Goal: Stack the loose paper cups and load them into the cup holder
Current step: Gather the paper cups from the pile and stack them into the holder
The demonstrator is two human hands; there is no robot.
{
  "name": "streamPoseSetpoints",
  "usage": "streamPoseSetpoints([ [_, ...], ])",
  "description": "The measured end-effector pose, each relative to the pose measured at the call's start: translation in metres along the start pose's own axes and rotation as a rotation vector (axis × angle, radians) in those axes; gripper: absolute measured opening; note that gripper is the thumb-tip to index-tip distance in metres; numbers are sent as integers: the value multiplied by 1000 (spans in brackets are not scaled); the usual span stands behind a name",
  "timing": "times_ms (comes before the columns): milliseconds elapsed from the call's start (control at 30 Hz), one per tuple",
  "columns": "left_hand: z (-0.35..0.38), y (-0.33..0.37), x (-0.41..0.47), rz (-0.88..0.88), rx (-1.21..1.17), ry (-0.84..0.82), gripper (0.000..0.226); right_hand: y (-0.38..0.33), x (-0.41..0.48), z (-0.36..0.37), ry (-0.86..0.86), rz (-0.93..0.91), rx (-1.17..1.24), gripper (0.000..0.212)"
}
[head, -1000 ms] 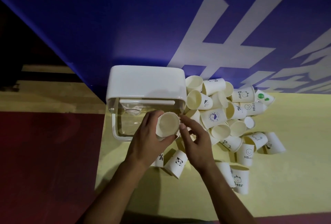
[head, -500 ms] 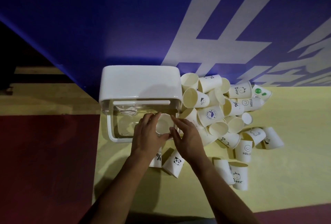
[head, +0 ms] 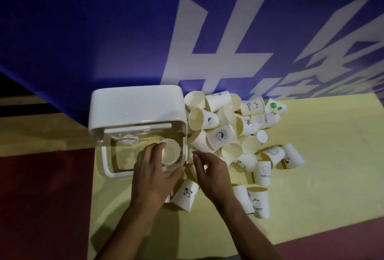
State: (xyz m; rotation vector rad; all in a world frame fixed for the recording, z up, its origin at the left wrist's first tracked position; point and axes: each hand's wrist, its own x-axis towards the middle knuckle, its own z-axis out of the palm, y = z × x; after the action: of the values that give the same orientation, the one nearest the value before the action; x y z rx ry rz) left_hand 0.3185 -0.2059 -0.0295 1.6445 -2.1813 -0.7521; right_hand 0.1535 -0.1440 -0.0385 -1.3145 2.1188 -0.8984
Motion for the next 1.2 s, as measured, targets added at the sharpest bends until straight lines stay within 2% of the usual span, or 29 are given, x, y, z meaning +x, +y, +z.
streamPoseSetpoints([
  [133,13,45,-6,92,-93,-36,66,33,-15,-35,73,162,67,16],
  [200,26,71,-3,164,-102,-42,63,53,-20,-54,97,184,86,19],
  [367,72,134,15,301,-36,-70,64,102,-30,-112,138,286,110,19],
  [500,113,189,50,317,57,-161,72,146,-36,-158,129,344,122,21],
  [633,155,233,95,351,127,-160,74,183,-33,-197,103,392,147,24],
  [800,205,281,134,416,370,-252,79,226,-16,-232,80,419,133,20],
  [900,236,298,144,511,590,-320,74,243,-1,-246,56,404,145,26],
  [1000,256,304,151,523,769,-362,65,260,13,-256,44,374,146,24],
  [1100,263,308,158,526,878,-373,54,271,26,-264,37,355,163,22],
  [1200,258,317,162,530,859,-379,45,281,38,-271,55,353,167,19],
])
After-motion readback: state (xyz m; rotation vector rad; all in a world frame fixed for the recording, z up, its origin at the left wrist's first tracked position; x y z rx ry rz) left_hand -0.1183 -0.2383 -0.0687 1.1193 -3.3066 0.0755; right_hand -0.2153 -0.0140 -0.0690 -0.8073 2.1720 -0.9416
